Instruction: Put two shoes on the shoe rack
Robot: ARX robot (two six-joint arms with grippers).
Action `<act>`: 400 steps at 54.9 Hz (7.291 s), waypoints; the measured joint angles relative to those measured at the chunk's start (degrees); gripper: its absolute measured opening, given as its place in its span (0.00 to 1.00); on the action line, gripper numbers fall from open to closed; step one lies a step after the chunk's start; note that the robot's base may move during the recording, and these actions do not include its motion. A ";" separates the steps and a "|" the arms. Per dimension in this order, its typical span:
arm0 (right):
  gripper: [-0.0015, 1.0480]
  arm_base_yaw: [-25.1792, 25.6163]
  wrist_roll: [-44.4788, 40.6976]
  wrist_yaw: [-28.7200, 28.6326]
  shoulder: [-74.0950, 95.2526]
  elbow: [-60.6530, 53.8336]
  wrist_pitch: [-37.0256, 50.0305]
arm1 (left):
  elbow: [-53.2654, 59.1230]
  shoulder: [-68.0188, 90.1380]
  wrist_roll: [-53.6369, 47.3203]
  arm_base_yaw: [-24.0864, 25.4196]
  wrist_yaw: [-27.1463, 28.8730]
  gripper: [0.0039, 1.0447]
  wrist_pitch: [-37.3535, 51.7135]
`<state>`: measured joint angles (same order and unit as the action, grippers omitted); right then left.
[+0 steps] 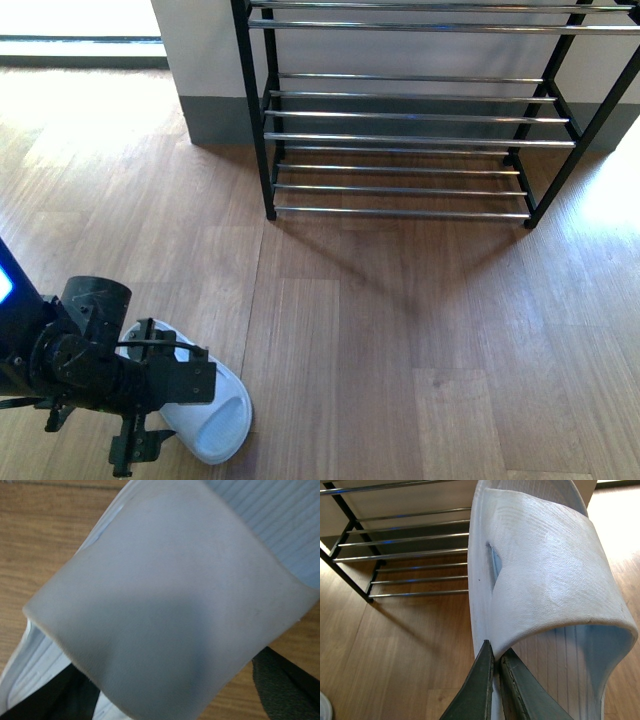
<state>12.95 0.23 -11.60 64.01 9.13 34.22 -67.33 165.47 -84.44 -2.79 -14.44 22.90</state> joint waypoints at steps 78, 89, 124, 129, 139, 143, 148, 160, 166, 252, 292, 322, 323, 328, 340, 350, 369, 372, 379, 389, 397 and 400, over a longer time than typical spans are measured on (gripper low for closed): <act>0.02 0.00 0.00 0.00 0.00 -0.02 0.00 | 47.28 -63.56 61.61 0.52 19.04 0.02 26.60; 0.02 0.00 0.00 0.00 0.00 -0.02 0.00 | 52.50 -99.95 70.25 0.35 23.56 0.02 4.98; 0.02 0.13 0.00 0.07 -0.02 -0.02 -0.02 | 57.86 -126.14 74.14 -5.38 33.88 0.02 -10.19; 0.02 0.15 0.00 0.04 -0.02 -0.02 -0.02 | 57.86 -126.14 74.18 -5.42 33.83 0.02 -10.19; 0.02 0.13 0.00 -0.04 -0.04 -0.02 -0.09 | 57.88 -126.14 74.27 -5.42 33.92 0.02 -10.19; 0.02 0.13 0.00 -0.20 -0.04 -0.02 -0.09 | 57.88 -126.16 74.29 -5.40 33.99 0.02 -10.19; 0.02 0.15 0.00 0.00 -0.04 -0.02 -0.09 | 57.88 -126.18 74.27 -5.40 33.90 0.02 -10.19; 0.02 0.17 0.00 -0.04 -0.04 -0.02 -0.11 | 57.90 -126.14 74.31 -5.44 33.97 0.02 -10.19; 0.02 0.11 0.00 -0.22 -0.02 -0.02 -0.11 | 57.90 -126.16 74.29 -5.44 33.97 0.02 -10.19; 0.02 -13.44 8.15 -1.81 -0.52 11.04 0.46 | 57.99 -126.18 74.29 -5.44 33.92 0.02 -10.19; 0.02 -35.28 -4.52 24.57 43.76 59.76 -25.86 | 57.96 -126.18 74.29 -5.46 33.90 0.02 -10.19; 0.02 -31.93 -11.41 37.77 60.83 76.30 -30.42 | 57.99 -126.18 74.29 -5.46 33.92 0.02 -10.19; 0.02 -31.76 -11.65 38.05 61.09 76.67 -30.62 | 57.99 -126.18 74.29 -5.46 33.92 0.02 -10.19; 0.02 -31.28 -12.35 39.43 62.29 77.85 -30.84 | 57.99 -126.18 74.29 -5.46 33.92 0.02 -10.19; 0.02 -30.51 -13.27 40.30 64.43 80.61 -32.48 | 57.99 -126.18 74.29 -5.46 33.92 0.02 -10.19; 0.38 -30.08 -11.98 38.03 63.84 80.19 -31.76 | 57.99 -126.18 74.29 -5.46 33.92 0.02 -10.19; 0.88 -29.86 -9.07 29.59 51.80 68.72 -25.57 | 57.99 -126.18 74.29 -5.46 33.92 0.02 -10.19; 0.92 -29.20 -7.85 27.06 47.69 64.81 -23.67 | 57.99 -126.18 74.29 -5.46 33.92 0.02 -10.19; 0.91 -27.32 -6.97 21.66 38.93 56.33 -20.41 | 57.99 -126.18 74.29 -5.46 33.92 0.02 -10.19; 0.91 -24.61 -4.33 14.21 26.56 44.87 -13.62 | 57.99 -126.18 74.29 -5.46 33.92 0.02 -10.19; 0.91 -21.79 -2.32 8.44 14.19 34.82 -8.02 | 57.99 -126.18 74.29 -5.46 33.92 0.02 -10.19; 0.91 -20.22 -1.07 6.25 9.66 31.19 -6.99 | 57.99 -126.18 74.29 -5.46 33.92 0.02 -10.19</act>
<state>-7.27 -0.84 -5.34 73.67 40.32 27.22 -9.34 39.29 -10.15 -8.25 19.49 12.71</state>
